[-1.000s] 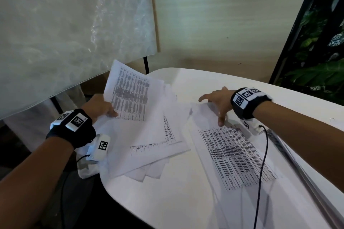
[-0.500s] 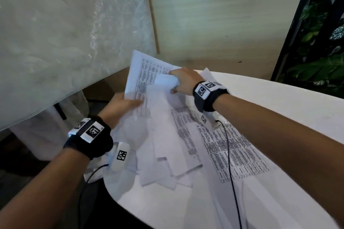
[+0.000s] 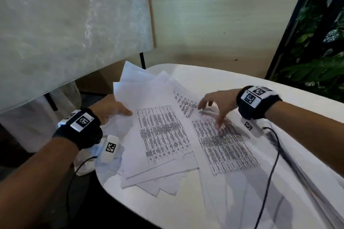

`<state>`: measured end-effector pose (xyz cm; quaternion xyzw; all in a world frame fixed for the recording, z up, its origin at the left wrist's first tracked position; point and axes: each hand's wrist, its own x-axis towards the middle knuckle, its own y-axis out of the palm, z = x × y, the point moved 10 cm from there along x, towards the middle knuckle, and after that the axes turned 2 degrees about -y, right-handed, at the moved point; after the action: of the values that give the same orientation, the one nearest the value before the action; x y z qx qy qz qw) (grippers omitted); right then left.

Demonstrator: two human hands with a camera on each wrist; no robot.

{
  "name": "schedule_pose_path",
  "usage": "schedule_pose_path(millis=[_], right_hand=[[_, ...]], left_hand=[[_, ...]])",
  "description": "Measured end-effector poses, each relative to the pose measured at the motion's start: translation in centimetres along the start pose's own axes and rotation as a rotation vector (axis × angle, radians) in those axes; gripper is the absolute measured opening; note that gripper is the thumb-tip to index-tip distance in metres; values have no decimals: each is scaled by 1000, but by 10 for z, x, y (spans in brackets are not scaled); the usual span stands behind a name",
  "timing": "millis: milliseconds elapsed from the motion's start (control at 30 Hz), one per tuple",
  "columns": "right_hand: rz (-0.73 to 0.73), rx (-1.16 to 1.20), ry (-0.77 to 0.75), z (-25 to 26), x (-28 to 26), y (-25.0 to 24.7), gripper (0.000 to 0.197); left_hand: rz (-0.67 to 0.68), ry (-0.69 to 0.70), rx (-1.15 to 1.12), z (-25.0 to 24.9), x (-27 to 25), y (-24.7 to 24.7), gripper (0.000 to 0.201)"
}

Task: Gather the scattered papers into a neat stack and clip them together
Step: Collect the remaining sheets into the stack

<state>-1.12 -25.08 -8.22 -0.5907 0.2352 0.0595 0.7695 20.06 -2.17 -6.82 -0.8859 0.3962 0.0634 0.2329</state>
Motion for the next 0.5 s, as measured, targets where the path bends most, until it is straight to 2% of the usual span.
schedule_pose_path(millis=[67,300,500], right_hand=[[34,-23,40,-10,-2,24,104],[-153,240,31,0,31,20,65],[-117,199,-13,24,47,12,36]], left_hand=[[41,-46,12,5,1,10,49],[93,-120,22,10,2,41,43],[115,-124,-63,10,-2,41,44]])
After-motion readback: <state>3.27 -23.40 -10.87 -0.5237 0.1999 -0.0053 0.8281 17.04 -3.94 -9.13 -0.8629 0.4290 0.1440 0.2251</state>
